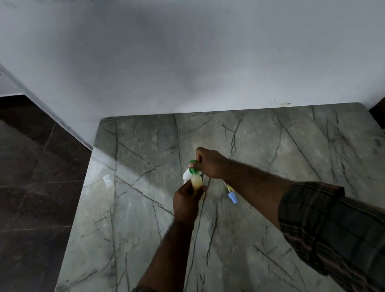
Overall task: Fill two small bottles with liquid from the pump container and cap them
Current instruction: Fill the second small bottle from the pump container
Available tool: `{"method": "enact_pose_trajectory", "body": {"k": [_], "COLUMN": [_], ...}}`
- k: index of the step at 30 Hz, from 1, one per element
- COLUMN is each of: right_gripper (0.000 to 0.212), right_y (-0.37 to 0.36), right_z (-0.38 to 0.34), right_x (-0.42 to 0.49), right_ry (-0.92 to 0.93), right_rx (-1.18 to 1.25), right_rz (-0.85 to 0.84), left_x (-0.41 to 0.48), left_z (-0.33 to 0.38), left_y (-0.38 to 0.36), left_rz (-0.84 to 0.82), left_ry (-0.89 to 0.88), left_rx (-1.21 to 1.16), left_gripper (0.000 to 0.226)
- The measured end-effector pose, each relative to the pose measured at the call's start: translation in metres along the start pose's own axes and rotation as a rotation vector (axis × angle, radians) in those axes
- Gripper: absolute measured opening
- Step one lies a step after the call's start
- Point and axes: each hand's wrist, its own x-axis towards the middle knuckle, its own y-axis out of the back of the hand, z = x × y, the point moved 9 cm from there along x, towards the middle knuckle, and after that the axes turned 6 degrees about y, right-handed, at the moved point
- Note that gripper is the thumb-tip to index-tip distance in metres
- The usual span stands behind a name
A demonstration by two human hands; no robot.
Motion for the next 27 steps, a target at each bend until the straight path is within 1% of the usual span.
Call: {"method": "enact_pose_trajectory", "body": {"k": [4,10,14,17,20,24,27], "right_gripper": [0.029,0.033,0.037,0.034,0.032,0.029,0.030], "right_y": [-0.003,0.004,0.004,0.006,0.008,0.013,0.011], "right_z": [0.002,0.006,0.018,0.028,0.037,0.055,0.083], "right_x": [-0.001,-0.004,-0.012,-0.019,-0.029,-0.054,-0.085], "right_ry": [-0.011,-0.041,-0.088,-0.142,-0.160,-0.166,-0.190], "right_rx": [-0.002,0.075,0.183,0.332,0.412,0.461,0.379], "right_rz": [0.004,0.055,0.113,0.167,0.194,0.313,0.460], "left_x": [-0.001,-0.002,-0.005,-0.006,-0.006,-0.005,-0.003], "left_z": [-0.003,0.005,0.008,0.006,0.005,0.006,0.005], "left_y": [0.000,0.002,0.002,0.002,0.001,0.000,0.000], "left_rz": [-0.002,0.017,0.033,0.034,0.028,0.019,0.007], "left_ry": [0.000,-0.026,-0.066,-0.055,-0.049,-0.042,-0.021], "left_rx": [-0.006,0.050,0.089,0.066,0.068,0.034,-0.006], "left_gripper": [0.024,0.030,0.032,0.033,0.030,0.031,0.033]}}
